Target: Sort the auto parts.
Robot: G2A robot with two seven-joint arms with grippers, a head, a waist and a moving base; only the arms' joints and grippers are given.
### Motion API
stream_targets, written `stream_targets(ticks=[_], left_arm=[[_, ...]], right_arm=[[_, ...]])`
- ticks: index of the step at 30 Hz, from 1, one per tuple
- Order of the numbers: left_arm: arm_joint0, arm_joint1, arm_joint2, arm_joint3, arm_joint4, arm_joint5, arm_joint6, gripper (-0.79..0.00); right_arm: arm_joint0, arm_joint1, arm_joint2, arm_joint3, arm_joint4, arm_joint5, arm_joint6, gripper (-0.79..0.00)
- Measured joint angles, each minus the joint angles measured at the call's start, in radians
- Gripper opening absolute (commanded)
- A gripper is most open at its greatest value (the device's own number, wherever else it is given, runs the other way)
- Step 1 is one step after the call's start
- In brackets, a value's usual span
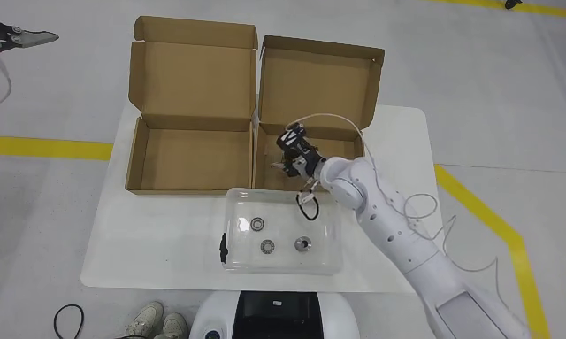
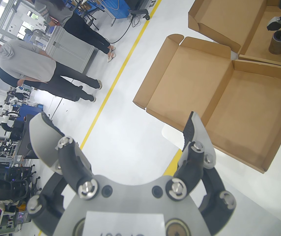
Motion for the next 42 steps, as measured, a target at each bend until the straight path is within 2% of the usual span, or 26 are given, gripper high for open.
stream_targets(ticks=[11,19,26,30,36,42], left_arm=[[0.000,0.000,0.000,0.000,0.000,0.000,0.000,0.000],[0.000,0.000,0.000,0.000,0.000,0.000,0.000,0.000],[0.000,0.000,0.000,0.000,0.000,0.000,0.000,0.000],[0.000,0.000,0.000,0.000,0.000,0.000,0.000,0.000],[0.000,0.000,0.000,0.000,0.000,0.000,0.000,0.000],[0.000,0.000,0.000,0.000,0.000,0.000,0.000,0.000]], right_arm=[[-0.190,0.050,0.079,-0.351,-0.121,-0.062,-0.010,-0.028],[-0.329,0.087,0.125,-0.577,-0.204,-0.208,-0.038,0.000],[-0.405,0.109,0.147,-0.636,-0.212,-0.328,-0.044,0.000],[-0.441,0.121,0.151,-0.663,-0.255,-0.379,-0.090,-0.006],[-0.492,0.137,0.157,-0.708,-0.335,-0.421,-0.127,-0.025],[-0.516,0.149,0.167,-0.725,-0.354,-0.454,-0.093,-0.043]])
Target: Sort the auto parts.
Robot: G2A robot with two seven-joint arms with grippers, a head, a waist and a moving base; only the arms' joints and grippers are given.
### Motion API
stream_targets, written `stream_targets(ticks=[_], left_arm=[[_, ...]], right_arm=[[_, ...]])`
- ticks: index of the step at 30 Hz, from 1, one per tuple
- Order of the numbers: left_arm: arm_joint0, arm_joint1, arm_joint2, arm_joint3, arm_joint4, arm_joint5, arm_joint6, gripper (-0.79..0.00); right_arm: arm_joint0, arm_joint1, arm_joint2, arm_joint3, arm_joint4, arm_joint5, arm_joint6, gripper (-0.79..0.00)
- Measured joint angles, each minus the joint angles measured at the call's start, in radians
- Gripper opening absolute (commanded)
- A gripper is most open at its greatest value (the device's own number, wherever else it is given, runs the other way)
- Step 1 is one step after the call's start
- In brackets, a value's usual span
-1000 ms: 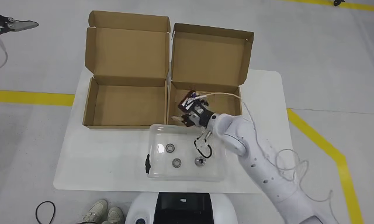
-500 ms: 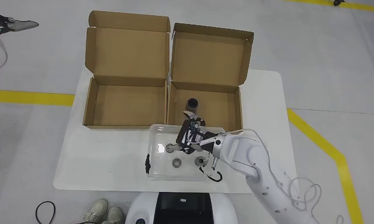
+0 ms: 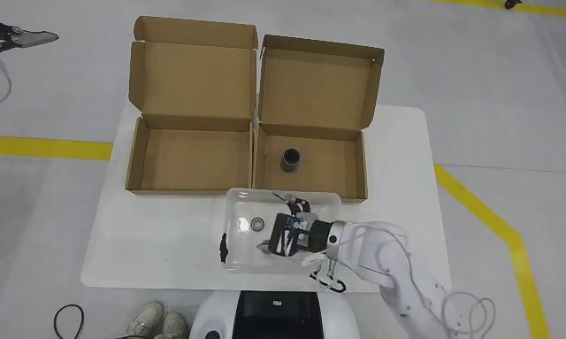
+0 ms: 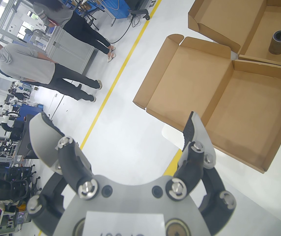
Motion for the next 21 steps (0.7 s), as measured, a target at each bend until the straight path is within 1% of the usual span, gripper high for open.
stream_targets(ticks=[4,6,10,11,12,14,15,16,18,21], left_arm=[[0.000,0.000,0.000,0.000,0.000,0.000,0.000,0.000],[0.000,0.000,0.000,0.000,0.000,0.000,0.000,0.000],[0.000,0.000,0.000,0.000,0.000,0.000,0.000,0.000],[0.000,0.000,0.000,0.000,0.000,0.000,0.000,0.000],[0.000,0.000,0.000,0.000,0.000,0.000,0.000,0.000],[0.000,0.000,0.000,0.000,0.000,0.000,0.000,0.000],[0.000,0.000,0.000,0.000,0.000,0.000,0.000,0.000],[0.000,0.000,0.000,0.000,0.000,0.000,0.000,0.000],[0.000,0.000,0.000,0.000,0.000,0.000,0.000,0.000],[0.000,0.000,0.000,0.000,0.000,0.000,0.000,0.000]], right_arm=[[-0.013,0.006,0.001,-0.004,-0.001,-0.013,0.039,0.000],[-0.021,0.009,-0.001,-0.007,0.001,-0.012,0.067,0.000],[-0.035,0.015,0.001,-0.012,0.006,-0.006,0.113,-0.028],[-0.039,0.016,0.003,-0.013,0.009,-0.005,0.121,-0.120],[-0.044,0.018,0.005,-0.013,0.015,-0.004,0.132,-0.175],[-0.051,0.021,0.011,-0.011,0.025,0.000,0.154,-0.215],[-0.054,0.022,0.014,-0.011,0.031,0.008,0.175,-0.256],[-0.056,0.023,0.016,-0.010,0.040,0.011,0.187,-0.268],[-0.057,0.025,0.021,-0.003,0.063,0.012,0.213,-0.262],[-0.052,0.028,0.028,0.010,0.091,0.015,0.246,-0.175]])
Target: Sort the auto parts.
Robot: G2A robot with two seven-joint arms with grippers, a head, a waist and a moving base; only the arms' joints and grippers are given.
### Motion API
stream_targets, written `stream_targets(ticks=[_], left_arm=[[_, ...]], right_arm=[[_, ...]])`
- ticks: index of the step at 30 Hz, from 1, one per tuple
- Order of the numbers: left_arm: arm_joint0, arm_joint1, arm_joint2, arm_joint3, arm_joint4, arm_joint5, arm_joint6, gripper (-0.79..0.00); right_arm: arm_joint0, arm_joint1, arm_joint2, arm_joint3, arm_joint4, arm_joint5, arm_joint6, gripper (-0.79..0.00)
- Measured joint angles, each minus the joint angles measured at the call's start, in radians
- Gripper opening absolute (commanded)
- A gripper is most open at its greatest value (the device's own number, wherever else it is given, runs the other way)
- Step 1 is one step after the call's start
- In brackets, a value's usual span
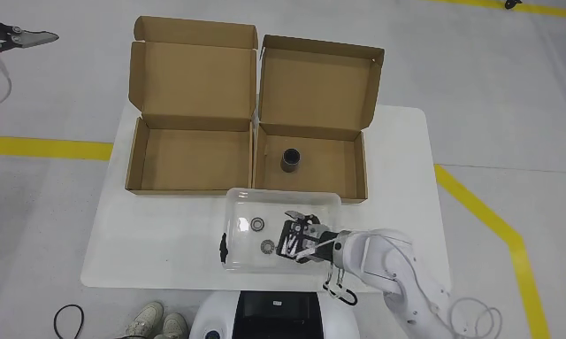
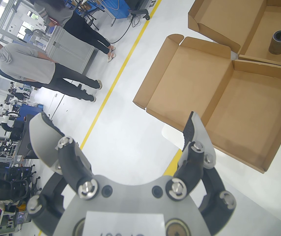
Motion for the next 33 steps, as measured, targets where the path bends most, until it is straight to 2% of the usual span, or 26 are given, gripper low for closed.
stream_targets(ticks=[1,5,17,26,33], left_arm=[[0.000,0.000,0.000,0.000,0.000,0.000,0.000,0.000],[0.000,0.000,0.000,0.000,0.000,0.000,0.000,0.000],[0.000,0.000,0.000,0.000,0.000,0.000,0.000,0.000],[0.000,0.000,0.000,0.000,0.000,0.000,0.000,0.000],[0.000,0.000,0.000,0.000,0.000,0.000,0.000,0.000]], right_arm=[[0.002,0.001,0.001,0.004,0.006,0.003,0.011,-0.145],[0.013,0.003,0.003,0.025,0.034,0.022,0.059,-0.114],[0.043,0.012,0.007,0.086,0.136,0.052,0.177,-0.179],[0.079,0.013,-0.025,0.119,0.169,0.098,0.271,-0.194],[0.113,0.015,-0.045,0.162,0.234,0.090,0.330,-0.231]])
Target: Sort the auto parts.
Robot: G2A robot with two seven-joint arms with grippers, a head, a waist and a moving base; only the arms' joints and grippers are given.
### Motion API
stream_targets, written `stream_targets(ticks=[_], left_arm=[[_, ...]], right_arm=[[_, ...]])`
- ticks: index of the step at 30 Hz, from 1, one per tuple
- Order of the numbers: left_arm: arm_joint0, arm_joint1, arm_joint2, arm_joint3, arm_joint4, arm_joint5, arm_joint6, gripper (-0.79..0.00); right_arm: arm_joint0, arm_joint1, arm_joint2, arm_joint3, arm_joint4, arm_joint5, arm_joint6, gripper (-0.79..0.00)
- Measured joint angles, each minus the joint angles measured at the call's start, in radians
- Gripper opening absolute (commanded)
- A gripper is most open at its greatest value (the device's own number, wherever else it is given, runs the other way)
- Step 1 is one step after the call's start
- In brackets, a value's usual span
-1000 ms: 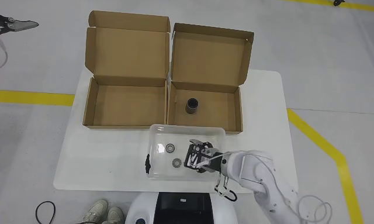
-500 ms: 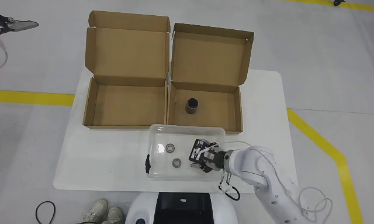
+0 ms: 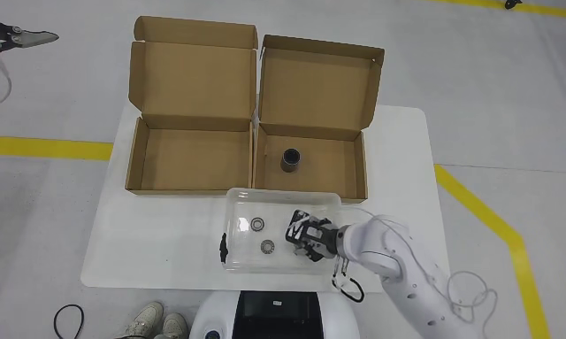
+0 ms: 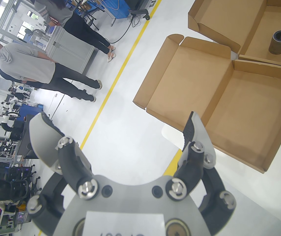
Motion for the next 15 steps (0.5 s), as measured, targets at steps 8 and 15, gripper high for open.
stream_targets(ticks=[8,15], left_arm=[[0.000,0.000,0.000,0.000,0.000,0.000,0.000,0.000],[0.000,0.000,0.000,0.000,0.000,0.000,0.000,0.000]], right_arm=[[0.034,0.002,-0.018,0.045,0.050,0.006,0.032,-0.249],[0.061,0.005,-0.035,0.075,0.083,0.006,0.050,-0.366]])
